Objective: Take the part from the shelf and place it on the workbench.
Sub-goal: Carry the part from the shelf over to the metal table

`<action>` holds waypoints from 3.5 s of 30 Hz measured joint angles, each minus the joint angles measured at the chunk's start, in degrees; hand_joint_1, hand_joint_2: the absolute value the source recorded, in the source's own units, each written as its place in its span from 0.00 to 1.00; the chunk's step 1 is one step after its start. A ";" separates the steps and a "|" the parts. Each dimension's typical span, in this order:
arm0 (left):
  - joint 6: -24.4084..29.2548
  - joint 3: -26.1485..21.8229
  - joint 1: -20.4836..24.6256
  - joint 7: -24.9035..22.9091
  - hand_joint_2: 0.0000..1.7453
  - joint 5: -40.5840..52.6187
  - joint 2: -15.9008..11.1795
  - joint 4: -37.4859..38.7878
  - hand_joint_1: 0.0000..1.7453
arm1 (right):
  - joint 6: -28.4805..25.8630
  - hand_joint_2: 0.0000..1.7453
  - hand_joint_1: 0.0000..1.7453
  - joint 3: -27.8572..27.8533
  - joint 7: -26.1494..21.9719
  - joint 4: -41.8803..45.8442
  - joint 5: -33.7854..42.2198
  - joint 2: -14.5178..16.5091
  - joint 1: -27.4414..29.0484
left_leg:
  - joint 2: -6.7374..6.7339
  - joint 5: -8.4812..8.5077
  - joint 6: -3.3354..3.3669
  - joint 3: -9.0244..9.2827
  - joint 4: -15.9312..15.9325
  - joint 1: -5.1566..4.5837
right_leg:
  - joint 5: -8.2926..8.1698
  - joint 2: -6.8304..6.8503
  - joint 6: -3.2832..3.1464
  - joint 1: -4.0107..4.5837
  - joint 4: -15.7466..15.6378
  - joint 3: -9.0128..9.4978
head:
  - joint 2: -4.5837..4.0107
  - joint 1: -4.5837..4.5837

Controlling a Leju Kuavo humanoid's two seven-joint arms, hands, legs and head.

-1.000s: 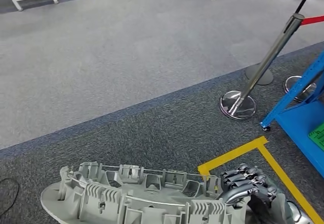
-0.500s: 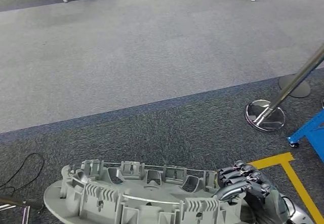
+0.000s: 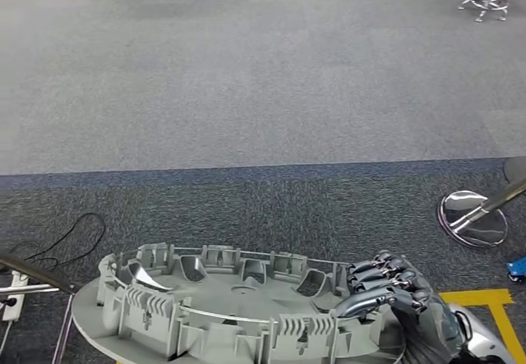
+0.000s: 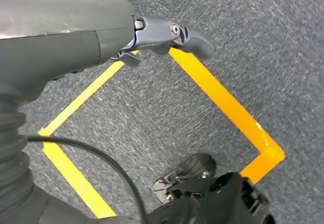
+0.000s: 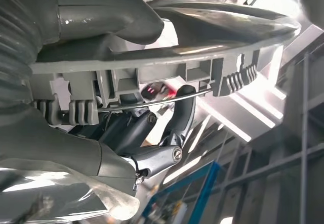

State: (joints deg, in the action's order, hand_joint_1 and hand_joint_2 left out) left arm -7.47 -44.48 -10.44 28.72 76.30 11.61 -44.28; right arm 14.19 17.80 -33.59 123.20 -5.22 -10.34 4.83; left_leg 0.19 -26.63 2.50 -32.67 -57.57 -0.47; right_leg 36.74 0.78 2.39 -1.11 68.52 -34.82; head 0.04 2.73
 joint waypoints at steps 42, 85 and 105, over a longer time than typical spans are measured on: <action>-13.16 -23.70 5.11 -20.45 1.00 0.49 7.04 -0.21 0.00 | 6.01 1.00 1.00 3.79 2.62 0.46 4.74 -4.72 -13.09 | 6.83 -0.17 -1.63 -1.79 -1.57 0.40 | -8.09 -4.26 -1.02 -0.29 -10.09 2.06 | 0.00 0.16; -18.16 -33.06 7.92 -10.62 1.00 9.08 6.86 -1.55 0.00 | 9.04 1.00 1.00 6.68 1.40 -4.35 7.02 -4.87 -17.82 | -3.89 0.01 -1.61 -1.82 -1.89 -0.57 | -6.72 4.94 -1.31 0.39 -10.15 3.63 | 0.00 0.91; -14.23 -35.13 9.53 -8.67 1.00 9.25 4.40 6.82 0.00 | 5.67 1.00 1.00 5.32 -2.64 -3.60 0.87 -6.92 -14.39 | 4.38 -2.12 -2.46 -2.89 -4.51 0.35 | -8.03 -1.77 -1.55 -0.58 -9.96 2.15 | 0.00 0.55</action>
State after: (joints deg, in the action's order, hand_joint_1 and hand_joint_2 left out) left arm -21.70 -79.61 -0.91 20.05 85.55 16.01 -37.46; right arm 19.87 23.11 -36.23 119.60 -4.35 -17.26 -9.56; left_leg 4.57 -28.75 0.04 -35.56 -62.07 -0.12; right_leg 28.71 -1.00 0.84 -1.69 58.56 -32.67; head 0.04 3.28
